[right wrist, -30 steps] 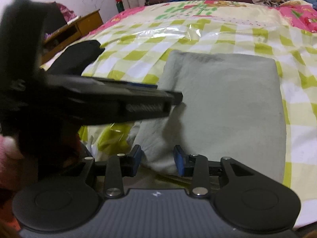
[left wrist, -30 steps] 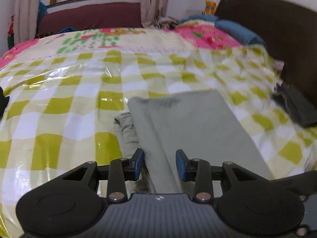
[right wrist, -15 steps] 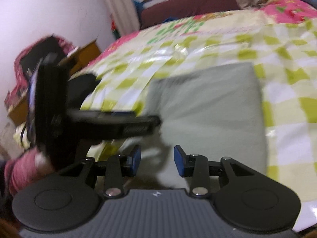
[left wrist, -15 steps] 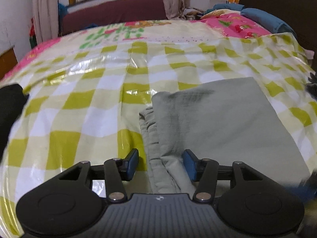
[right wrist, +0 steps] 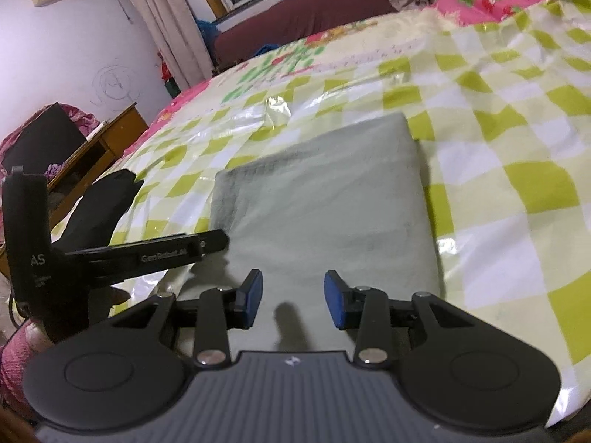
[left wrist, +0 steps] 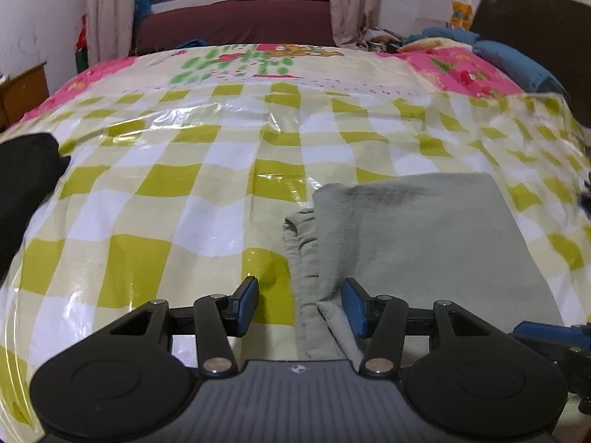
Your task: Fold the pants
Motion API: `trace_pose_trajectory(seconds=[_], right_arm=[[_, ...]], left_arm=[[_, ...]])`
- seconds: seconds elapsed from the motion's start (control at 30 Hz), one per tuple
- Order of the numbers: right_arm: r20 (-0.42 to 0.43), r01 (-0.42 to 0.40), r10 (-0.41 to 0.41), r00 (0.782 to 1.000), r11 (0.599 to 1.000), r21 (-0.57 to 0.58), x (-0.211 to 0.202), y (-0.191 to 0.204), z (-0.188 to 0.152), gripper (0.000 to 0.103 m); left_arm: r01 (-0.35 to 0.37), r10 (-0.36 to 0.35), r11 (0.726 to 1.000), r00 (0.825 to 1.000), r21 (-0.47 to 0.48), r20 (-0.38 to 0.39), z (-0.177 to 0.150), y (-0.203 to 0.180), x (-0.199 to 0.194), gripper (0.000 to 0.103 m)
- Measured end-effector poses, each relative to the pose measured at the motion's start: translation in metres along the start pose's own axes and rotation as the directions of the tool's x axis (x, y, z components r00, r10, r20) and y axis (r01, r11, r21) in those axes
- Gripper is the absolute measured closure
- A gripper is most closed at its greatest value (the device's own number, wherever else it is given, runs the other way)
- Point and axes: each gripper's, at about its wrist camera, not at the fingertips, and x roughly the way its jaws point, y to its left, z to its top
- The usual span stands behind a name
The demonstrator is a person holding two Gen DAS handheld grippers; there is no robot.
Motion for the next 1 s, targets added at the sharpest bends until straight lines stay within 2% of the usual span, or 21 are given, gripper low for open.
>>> trace_pose_trajectory(seconds=[0.4, 0.5, 0.7, 0.8, 1.0], right_arm=[[0.065, 0.100, -0.103, 0.993, 0.994, 0.048, -0.008, -0.028, 0.017, 0.064], [0.077, 0.134, -0.136, 0.988, 0.990, 0.030, -0.009, -0.034, 0.022, 0.060], [0.046, 0.137, -0.140, 0.989, 0.989, 0.049, 0.001, -0.048, 0.027, 0.057], [0.025, 0.117, -0.119, 0.993, 0.990, 0.074, 0.005, -0.053, 0.027, 0.057], [0.006, 0.088, -0.088, 0.996, 0.993, 0.080, 0.013, -0.059, 0.028, 0.057]], left_arm=[[0.013, -0.011, 0.996, 1.000, -0.084, 0.024, 0.004, 0.016, -0.006, 0.038], [0.053, -0.048, 0.996, 0.997, -0.073, 0.064, 0.005, 0.015, -0.014, 0.039], [0.124, -0.123, 0.992, 0.990, -0.021, 0.067, 0.005, 0.005, -0.017, 0.039], [0.157, -0.157, 0.987, 0.987, -0.019, 0.026, 0.005, 0.003, -0.011, 0.039], [0.163, -0.163, 0.987, 0.985, -0.011, -0.051, 0.001, -0.002, 0.001, 0.038]])
